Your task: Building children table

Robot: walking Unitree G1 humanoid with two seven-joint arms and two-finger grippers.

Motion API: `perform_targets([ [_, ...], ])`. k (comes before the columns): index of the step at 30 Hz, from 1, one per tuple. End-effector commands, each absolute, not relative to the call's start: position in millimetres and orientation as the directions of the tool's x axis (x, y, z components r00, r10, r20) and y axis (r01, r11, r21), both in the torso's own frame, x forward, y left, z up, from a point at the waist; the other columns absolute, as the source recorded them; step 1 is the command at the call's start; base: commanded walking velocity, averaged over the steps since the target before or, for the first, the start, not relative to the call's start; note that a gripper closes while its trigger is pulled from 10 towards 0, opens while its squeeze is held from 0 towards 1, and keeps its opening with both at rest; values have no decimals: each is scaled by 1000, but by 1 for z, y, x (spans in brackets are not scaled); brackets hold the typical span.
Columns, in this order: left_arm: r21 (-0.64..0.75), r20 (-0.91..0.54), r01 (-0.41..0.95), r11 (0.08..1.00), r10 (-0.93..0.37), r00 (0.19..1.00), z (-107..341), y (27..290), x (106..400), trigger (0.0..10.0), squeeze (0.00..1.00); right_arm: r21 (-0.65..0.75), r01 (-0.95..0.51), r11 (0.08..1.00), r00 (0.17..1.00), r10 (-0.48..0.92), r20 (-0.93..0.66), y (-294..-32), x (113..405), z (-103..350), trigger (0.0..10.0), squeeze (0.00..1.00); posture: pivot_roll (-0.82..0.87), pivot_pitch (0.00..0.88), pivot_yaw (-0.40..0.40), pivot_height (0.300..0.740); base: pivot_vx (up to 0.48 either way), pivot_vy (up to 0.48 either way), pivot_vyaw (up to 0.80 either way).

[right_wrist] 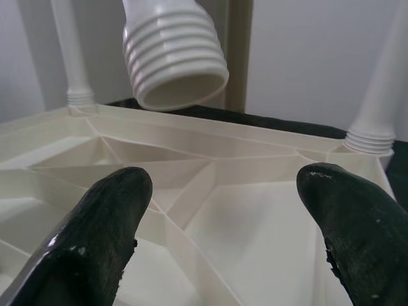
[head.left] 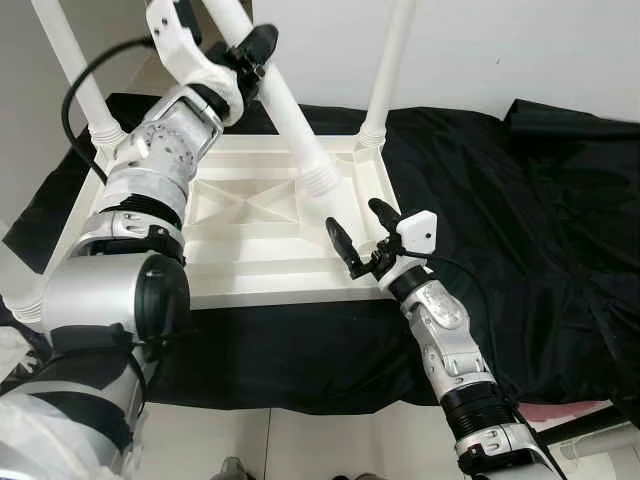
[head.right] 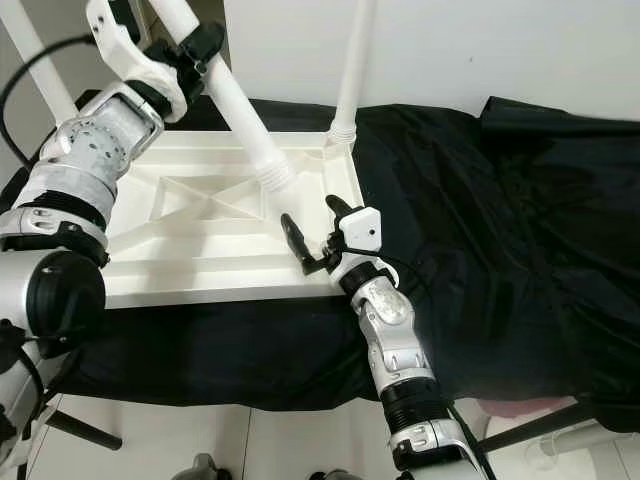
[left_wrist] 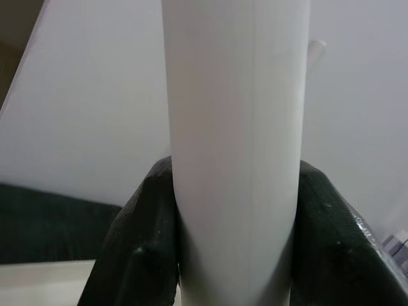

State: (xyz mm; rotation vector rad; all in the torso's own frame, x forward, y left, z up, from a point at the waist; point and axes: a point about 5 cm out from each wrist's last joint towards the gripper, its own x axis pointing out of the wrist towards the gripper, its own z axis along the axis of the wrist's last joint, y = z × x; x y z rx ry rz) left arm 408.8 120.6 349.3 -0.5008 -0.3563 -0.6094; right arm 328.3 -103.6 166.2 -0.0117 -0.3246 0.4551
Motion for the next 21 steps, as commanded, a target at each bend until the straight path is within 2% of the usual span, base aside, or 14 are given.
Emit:
perform_targets([
  [1, -260, 481, 678, 687, -517, 708, 351, 114, 405, 10000, 0, -81, -412, 907, 862, 417, 286, -104, 331, 165, 10000, 0, -47, 58, -4, 740, 0, 0, 0],
  [4, -153, 497, 684, 714, -542, 677, 349, 104, 398, 10000, 0, -69, -420, 905, 864, 422, 275, -101, 334, 170, 10000, 0, -36, 65, -3, 740, 0, 0, 0],
  [17, -51, 508, 689, 723, -576, 641, 338, 85, 383, 10000, 0, -94, -449, 888, 844, 457, 282, -89, 338, 192, 10000, 0, -3, 89, -11, 740, 0, 0, 0],
  [21, 9, 502, 701, 713, -609, 614, 333, 71, 372, 10000, 0, -103, -469, 877, 833, 478, 279, -82, 341, 196, 10000, 0, 18, 98, -26, 740, 0, 0, 0],
])
